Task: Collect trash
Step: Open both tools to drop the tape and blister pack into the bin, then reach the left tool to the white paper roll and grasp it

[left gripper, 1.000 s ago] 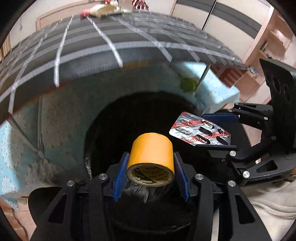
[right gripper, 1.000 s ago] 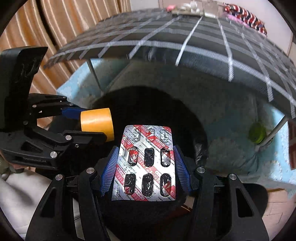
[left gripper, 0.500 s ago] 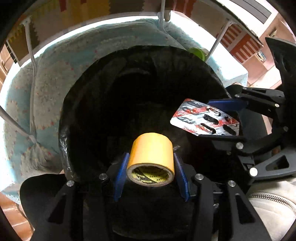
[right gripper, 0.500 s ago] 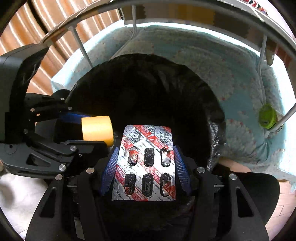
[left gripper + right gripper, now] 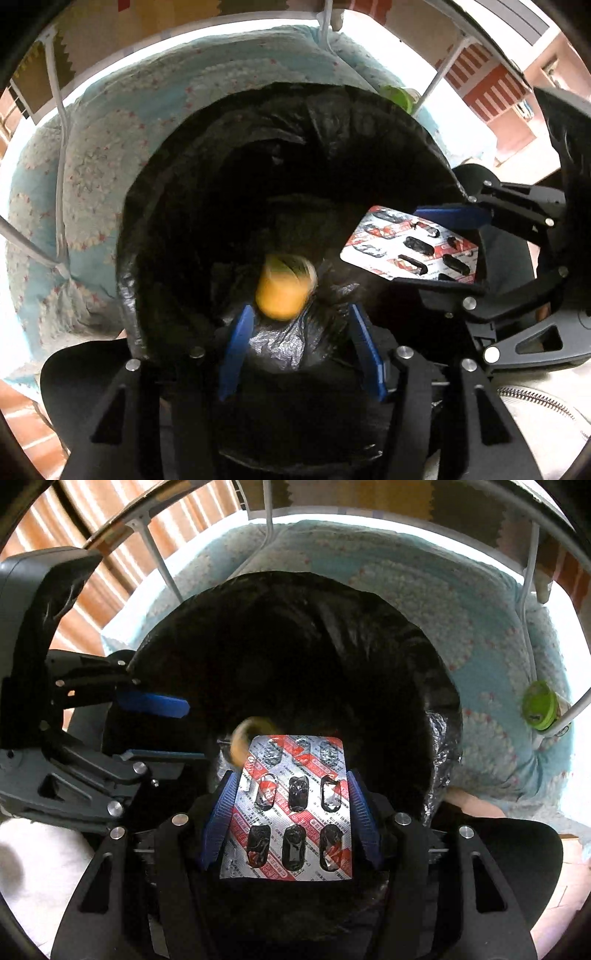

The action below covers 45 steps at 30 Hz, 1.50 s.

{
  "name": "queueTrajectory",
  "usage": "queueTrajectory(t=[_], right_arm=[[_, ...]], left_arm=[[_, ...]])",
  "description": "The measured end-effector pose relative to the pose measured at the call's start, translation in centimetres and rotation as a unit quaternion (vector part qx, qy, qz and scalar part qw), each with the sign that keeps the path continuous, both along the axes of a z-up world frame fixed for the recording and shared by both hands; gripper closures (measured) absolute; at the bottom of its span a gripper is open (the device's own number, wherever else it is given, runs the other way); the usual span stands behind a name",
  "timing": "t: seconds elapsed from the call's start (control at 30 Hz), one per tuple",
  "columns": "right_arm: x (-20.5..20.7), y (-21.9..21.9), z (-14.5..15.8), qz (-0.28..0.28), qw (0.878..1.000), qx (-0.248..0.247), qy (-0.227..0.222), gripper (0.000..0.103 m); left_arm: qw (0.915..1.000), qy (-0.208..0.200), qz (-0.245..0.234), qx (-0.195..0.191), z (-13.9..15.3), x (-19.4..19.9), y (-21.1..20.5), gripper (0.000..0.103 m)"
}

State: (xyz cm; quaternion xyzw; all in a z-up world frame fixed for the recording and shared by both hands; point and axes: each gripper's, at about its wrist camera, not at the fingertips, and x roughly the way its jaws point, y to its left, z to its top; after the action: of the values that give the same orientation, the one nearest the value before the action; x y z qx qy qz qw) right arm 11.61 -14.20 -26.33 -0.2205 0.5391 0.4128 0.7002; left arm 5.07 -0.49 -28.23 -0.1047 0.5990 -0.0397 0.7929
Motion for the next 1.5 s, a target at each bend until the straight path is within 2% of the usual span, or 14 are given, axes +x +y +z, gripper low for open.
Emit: queueTrajectory(t=[0.13,0.2,0.4,0.6,0.87,1.13,1.27,1.5], right_arm=[[-0.1,0.1,0.1,0.001,1.0,0.001,-0.006,0.042],[-0.2,0.1,0.4,0.002,1.0,0.003,-0.011,0.038],[-0.3,-0.4,2.5,0.008,0.999,0.017,-0.032,0.037],[0.1,-0.8,6.7,0.006,0.996,0.051,-0.068,0.037],[1.4,-0.6,13.4,0.01,0.985,0.112,-0.128,0.037],[4.9,0.8,16.7,-0.01,0.975,0.137,-0.172,0.037],[6.9,1.7,17.3,-0.031,0.974,0.142,-0.174,0.037],[9.9,3.9,17.7,-0.049,0.973,0.152,-0.168,0.037]], left_arm=[[0.9998,-0.013,0.012,-0.011,0.9,-0.3,0.8,0.045],[0.9996,-0.024,0.012,-0.01,1.6,-0.5,1.0,0.045],[0.9968,-0.08,0.008,-0.001,5.8,-1.5,1.9,0.045],[0.9889,-0.147,-0.01,0.014,10.7,-2.0,1.8,0.045],[0.9725,-0.229,-0.037,0.018,16.8,-1.4,2.0,0.045],[0.9659,-0.254,-0.018,0.048,19.2,2.5,4.9,0.045],[0.9665,-0.253,0.006,0.044,19.6,4.7,6.9,0.045],[0.9613,-0.267,0.042,0.053,20.9,8.6,10.0,0.045]])
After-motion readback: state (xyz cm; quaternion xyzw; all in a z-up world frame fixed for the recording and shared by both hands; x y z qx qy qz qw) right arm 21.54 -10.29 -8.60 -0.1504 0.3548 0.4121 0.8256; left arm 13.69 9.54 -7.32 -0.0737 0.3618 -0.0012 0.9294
